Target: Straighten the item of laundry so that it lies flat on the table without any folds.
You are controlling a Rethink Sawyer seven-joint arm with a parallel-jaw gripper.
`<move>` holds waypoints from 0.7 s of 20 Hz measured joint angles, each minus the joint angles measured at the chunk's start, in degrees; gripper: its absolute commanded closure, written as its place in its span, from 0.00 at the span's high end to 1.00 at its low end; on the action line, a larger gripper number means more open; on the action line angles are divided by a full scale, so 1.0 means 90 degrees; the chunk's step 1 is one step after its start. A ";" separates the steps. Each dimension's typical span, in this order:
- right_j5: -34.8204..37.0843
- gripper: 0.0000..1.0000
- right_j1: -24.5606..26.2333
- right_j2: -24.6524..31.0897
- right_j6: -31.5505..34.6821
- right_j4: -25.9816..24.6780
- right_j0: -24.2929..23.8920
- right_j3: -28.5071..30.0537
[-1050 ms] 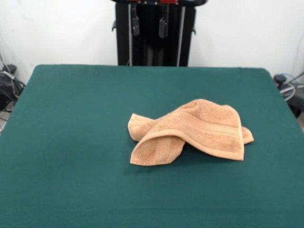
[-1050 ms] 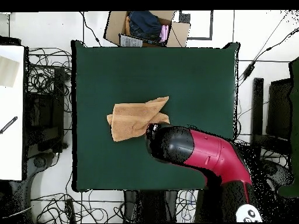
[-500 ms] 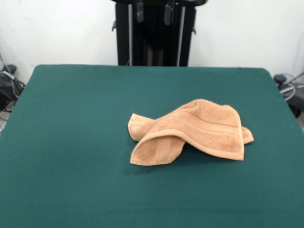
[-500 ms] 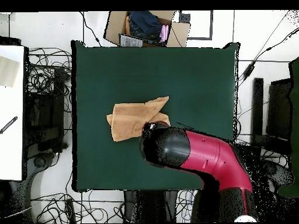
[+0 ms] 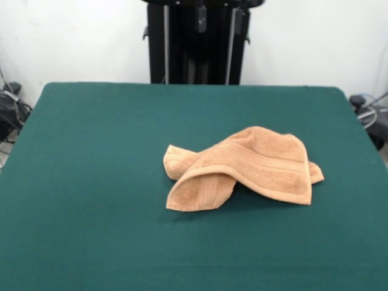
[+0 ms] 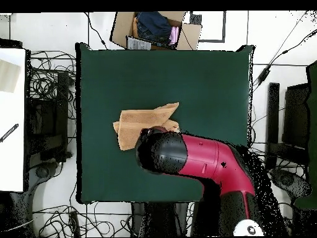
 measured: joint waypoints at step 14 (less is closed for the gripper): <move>-0.0739 1.00 0.0431 0.0203 0.0000 -0.0376 -0.0535 0.0292</move>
